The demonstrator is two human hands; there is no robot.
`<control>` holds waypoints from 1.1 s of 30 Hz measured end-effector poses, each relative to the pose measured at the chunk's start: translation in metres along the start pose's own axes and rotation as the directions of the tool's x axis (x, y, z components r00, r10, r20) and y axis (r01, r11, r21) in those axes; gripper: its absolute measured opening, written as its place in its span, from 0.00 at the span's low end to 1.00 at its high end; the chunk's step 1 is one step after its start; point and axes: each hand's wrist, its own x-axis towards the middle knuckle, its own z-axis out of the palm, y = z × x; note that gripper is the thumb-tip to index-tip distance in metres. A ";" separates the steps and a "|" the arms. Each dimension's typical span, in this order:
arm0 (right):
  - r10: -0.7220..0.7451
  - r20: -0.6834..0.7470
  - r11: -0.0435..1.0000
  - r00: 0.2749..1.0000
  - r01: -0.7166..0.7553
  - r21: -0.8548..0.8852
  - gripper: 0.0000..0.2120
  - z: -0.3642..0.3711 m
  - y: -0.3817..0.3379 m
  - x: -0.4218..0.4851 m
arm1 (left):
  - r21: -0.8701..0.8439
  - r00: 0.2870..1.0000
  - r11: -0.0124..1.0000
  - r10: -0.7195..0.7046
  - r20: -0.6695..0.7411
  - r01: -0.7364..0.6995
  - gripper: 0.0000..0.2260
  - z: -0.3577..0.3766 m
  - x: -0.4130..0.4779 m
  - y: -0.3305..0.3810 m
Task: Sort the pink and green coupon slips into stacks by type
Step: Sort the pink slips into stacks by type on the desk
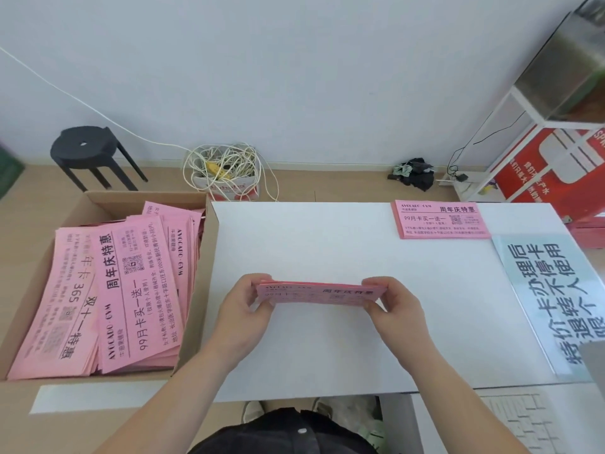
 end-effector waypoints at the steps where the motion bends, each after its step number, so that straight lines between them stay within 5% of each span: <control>1: 0.027 -0.005 0.999 1.000 -0.027 0.032 0.17 0.002 0.005 0.000 | 0.000 1.000 1.000 0.000 -0.001 0.000 0.12 0.000 0.001 -0.002; 11: 0.108 -0.208 0.993 0.972 -0.097 0.060 0.12 0.035 0.008 0.000 | 0.216 1.000 0.976 -0.011 -0.006 0.012 0.14 0.027 0.000 -0.011; 18: 0.099 -0.172 0.989 0.980 -0.116 -0.088 0.11 0.016 -0.014 0.022 | 0.382 0.999 0.924 -0.026 0.041 0.008 0.07 0.017 0.032 0.011; 33: 0.102 -0.419 0.958 0.902 -0.203 -0.205 0.13 -0.141 -0.031 0.161 | 0.171 0.972 0.980 0.064 0.224 -0.104 0.14 0.158 0.141 0.116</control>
